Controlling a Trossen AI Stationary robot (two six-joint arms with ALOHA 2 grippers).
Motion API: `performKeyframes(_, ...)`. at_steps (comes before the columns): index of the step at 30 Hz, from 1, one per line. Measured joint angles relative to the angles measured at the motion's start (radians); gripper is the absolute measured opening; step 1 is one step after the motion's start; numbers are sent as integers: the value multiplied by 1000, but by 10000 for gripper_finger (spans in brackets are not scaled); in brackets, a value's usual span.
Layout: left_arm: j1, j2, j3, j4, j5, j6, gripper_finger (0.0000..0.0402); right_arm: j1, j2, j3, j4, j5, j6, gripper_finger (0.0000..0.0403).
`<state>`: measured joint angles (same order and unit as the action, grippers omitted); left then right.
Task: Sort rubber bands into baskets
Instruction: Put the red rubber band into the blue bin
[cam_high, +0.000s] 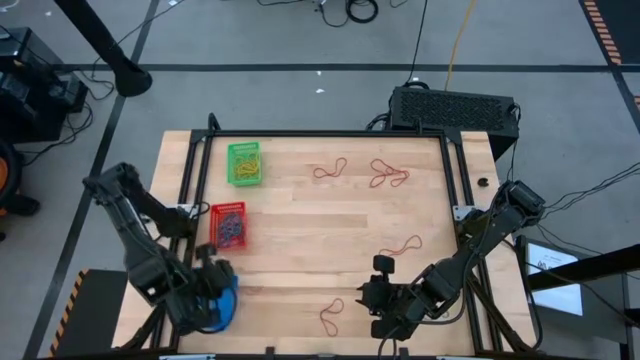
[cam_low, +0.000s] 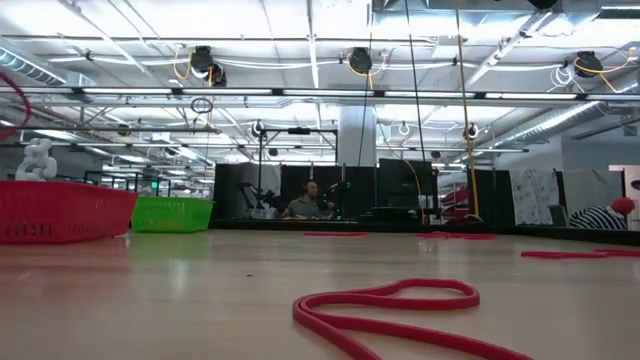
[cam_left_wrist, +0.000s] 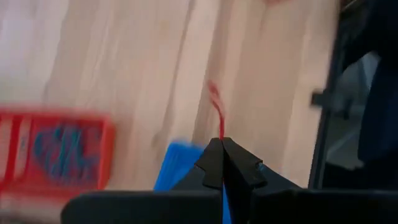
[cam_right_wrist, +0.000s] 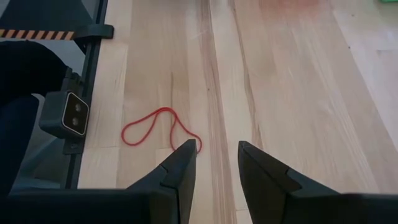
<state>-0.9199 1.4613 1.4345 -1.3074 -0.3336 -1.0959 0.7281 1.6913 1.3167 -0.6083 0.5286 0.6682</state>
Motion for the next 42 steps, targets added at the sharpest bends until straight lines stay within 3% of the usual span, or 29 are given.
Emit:
performKeyframes(8, -60, -10, 0, -196, 141, -250, 2, 0, 0, 0, 1, 12, 0, 112)
performKeyframes(20, -108, -9, 0, -220, 238, -342, 2, 0, 0, 0, 3, 29, 0, 112)
performKeyframes(30, -117, -9, 0, -238, 220, -357, 2, 0, 0, 0, 4, 29, 0, 112)
performKeyframes(33, -117, -9, 0, -238, 175, -356, 13, 0, 0, 0, 6, 29, 0, 112)
performKeyframes(42, -117, -9, -15, -239, 169, -356, 48, 0, 0, 0, 6, 29, 0, 112)
